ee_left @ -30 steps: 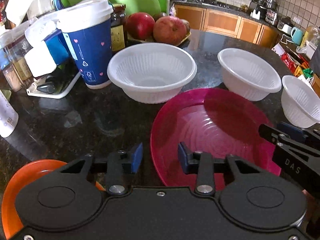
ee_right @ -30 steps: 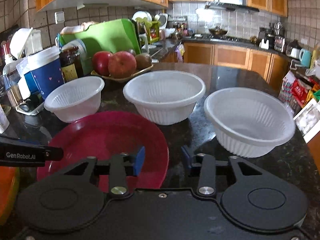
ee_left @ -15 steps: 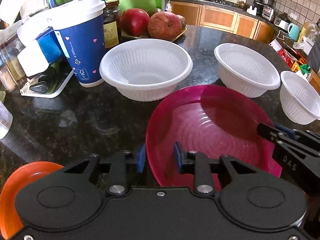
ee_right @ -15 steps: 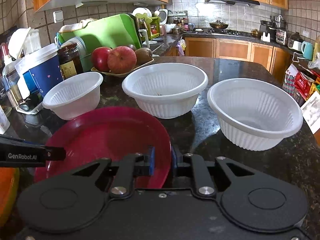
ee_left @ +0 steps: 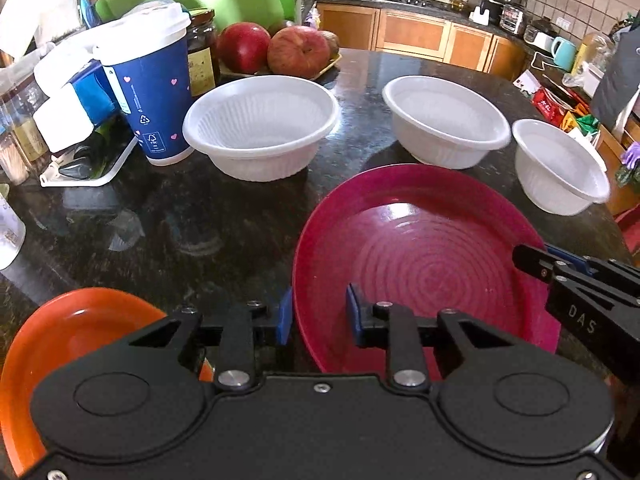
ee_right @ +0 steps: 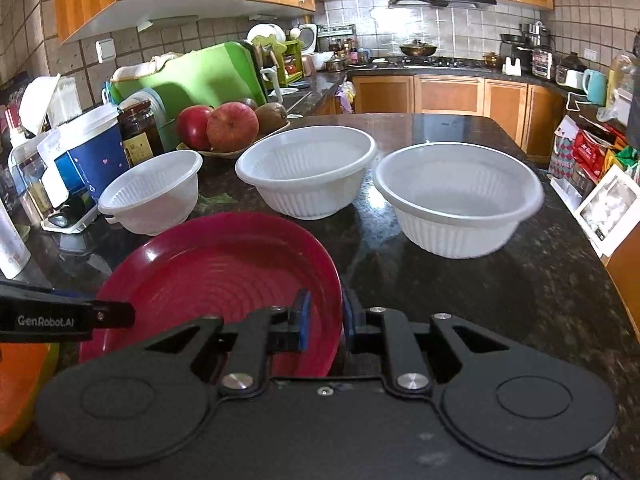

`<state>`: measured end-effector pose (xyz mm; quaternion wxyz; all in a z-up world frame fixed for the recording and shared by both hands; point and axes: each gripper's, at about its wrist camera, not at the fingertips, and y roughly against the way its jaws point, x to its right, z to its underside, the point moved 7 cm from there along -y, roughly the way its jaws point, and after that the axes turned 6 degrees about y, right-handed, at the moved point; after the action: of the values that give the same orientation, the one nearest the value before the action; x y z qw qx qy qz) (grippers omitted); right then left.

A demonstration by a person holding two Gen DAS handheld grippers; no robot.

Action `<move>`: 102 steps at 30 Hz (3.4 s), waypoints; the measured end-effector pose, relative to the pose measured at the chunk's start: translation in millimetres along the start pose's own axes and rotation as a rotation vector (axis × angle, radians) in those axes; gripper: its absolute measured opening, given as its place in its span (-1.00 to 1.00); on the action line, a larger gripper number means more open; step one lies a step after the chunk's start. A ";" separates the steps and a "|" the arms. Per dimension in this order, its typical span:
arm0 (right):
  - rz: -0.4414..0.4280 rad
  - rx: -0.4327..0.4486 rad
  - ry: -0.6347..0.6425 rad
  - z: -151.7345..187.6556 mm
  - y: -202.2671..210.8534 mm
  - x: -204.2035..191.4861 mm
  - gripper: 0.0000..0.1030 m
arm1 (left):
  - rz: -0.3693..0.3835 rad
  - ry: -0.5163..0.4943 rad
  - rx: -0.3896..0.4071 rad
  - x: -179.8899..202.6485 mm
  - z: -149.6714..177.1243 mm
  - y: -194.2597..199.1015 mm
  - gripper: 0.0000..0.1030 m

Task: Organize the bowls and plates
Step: 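Close the left tool on the magenta plate rim and lift it, then carry the magenta plate over the orange plate and lower it, then open the left tool and withdraw from the magenta plate, then move both tools toward the white bowls on the counter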

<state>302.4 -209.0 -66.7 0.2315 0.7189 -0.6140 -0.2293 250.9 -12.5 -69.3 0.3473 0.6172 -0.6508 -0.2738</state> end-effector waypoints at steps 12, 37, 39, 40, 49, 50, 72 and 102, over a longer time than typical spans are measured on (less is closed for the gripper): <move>0.040 0.053 -0.002 5.5 37.3 -10.8 -0.64 | 0.029 -0.009 0.040 -2.9 10.7 28.3 -0.35; -0.098 0.075 0.081 13.4 64.7 -193.1 -0.64 | -0.078 0.091 0.116 -166.5 43.1 97.8 -0.37; -0.099 0.060 0.077 17.1 61.3 -202.5 -0.64 | -0.080 0.082 0.114 -176.3 44.7 96.7 -0.37; -0.096 0.052 0.075 19.3 59.6 -207.2 -0.64 | -0.079 0.077 0.113 -180.0 44.4 95.2 -0.37; -0.035 0.022 0.047 35.6 55.7 -219.4 -0.64 | -0.027 0.021 0.082 -194.4 48.8 83.6 -0.37; -0.029 0.020 0.045 36.7 55.8 -219.3 -0.64 | -0.021 0.018 0.080 -195.1 48.8 82.4 -0.37; 0.196 0.165 -0.035 27.6 74.3 -190.3 0.37 | 0.101 0.010 0.185 -187.4 36.9 104.1 0.63; 0.246 -0.190 -0.113 51.9 89.8 4.5 0.79 | 0.155 -0.146 0.087 -25.1 21.2 94.3 0.63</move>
<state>201.4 -228.5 -52.6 0.2899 0.5993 -0.6849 -0.2962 176.2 19.2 -11.1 0.2920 0.5581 -0.7312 -0.2619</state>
